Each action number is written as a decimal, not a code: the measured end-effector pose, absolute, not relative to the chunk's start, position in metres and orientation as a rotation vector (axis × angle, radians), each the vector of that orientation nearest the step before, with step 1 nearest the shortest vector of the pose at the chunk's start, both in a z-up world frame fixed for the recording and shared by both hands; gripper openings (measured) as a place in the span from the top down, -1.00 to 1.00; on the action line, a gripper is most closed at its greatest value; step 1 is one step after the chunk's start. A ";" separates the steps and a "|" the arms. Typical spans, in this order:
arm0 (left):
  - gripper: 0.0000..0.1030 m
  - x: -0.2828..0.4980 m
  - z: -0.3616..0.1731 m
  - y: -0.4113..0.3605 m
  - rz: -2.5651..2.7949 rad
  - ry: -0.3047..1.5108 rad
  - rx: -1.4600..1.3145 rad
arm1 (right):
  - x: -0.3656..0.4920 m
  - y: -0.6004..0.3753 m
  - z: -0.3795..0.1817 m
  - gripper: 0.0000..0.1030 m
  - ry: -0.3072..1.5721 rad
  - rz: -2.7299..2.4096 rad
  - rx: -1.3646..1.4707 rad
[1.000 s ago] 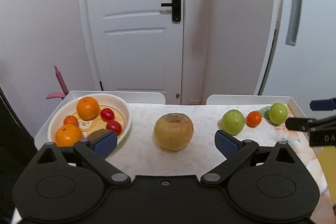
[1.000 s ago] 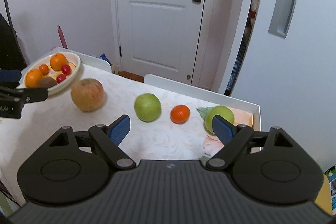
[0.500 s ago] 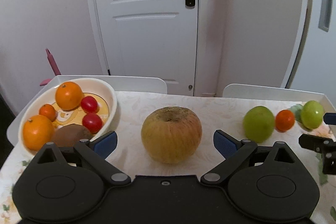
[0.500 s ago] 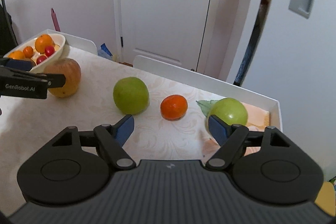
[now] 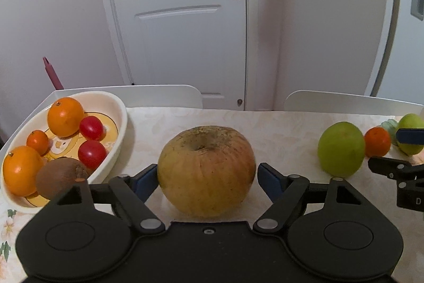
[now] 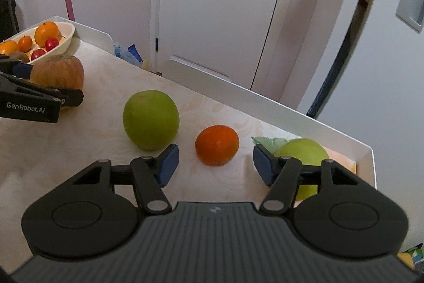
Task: Organize fruits
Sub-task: 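Grasp the brownish apple with the left tool while the right tool grasps a mandarin, then carry the apple and mandarin over the plate with both tools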
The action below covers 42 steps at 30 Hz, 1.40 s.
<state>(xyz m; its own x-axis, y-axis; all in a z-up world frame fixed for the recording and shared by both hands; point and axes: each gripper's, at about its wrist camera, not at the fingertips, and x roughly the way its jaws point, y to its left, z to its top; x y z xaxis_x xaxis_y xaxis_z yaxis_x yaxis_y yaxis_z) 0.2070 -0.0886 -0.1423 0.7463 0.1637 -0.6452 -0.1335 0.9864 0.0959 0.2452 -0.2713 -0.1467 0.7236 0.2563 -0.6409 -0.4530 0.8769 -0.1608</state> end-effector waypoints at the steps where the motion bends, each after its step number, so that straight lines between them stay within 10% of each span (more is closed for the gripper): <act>1: -0.55 0.207 -0.143 -0.088 0.164 0.710 0.048 | 0.247 -0.271 -0.147 -0.45 0.653 0.400 -0.322; 19: -0.54 0.201 -0.143 -0.090 0.124 0.706 0.094 | 0.256 -0.265 -0.153 -0.05 0.651 0.402 -0.348; 42: -0.54 0.155 -0.091 -0.071 0.126 0.646 0.030 | 0.228 -0.241 -0.093 -0.04 0.608 0.416 -0.294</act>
